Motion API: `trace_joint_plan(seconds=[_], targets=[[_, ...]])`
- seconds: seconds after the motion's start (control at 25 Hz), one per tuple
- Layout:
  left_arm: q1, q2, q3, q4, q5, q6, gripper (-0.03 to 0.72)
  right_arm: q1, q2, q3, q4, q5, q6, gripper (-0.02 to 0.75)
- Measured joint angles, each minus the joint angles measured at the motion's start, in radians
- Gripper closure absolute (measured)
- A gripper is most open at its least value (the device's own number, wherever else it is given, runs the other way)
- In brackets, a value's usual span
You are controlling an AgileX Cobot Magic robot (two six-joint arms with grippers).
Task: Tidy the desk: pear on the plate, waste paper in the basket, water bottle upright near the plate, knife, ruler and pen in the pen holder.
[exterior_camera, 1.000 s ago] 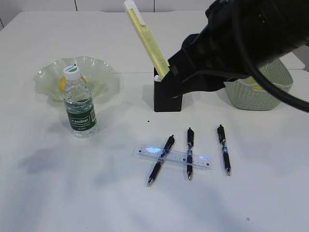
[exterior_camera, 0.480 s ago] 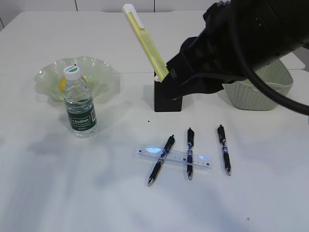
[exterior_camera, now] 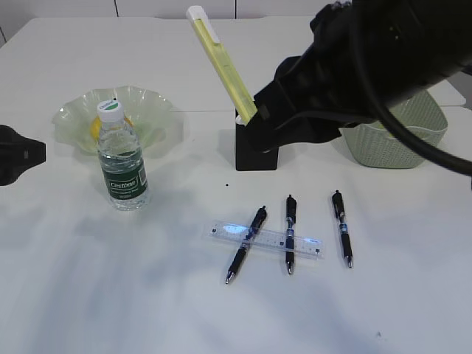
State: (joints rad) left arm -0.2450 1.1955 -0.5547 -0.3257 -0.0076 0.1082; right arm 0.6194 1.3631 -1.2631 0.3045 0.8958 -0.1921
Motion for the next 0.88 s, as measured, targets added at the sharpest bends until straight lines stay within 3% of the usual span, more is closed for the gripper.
trace_joint_plan(seconds=[0.24,0.68,0.88], targets=[[-0.079,-0.130,0.116,-0.011,-0.189,0.000,0.222,0.000,0.000,0.000,0.000,-0.013,0.000,0.611],[-0.213,-0.294,0.122,-0.017,-0.293,-0.014,0.222,0.000,0.000,0.000,0.000,-0.041,-0.004,0.611],[-0.306,-0.302,0.122,-0.010,-0.359,-0.090,0.222,0.000,0.000,0.000,0.000,-0.043,-0.006,0.611]])
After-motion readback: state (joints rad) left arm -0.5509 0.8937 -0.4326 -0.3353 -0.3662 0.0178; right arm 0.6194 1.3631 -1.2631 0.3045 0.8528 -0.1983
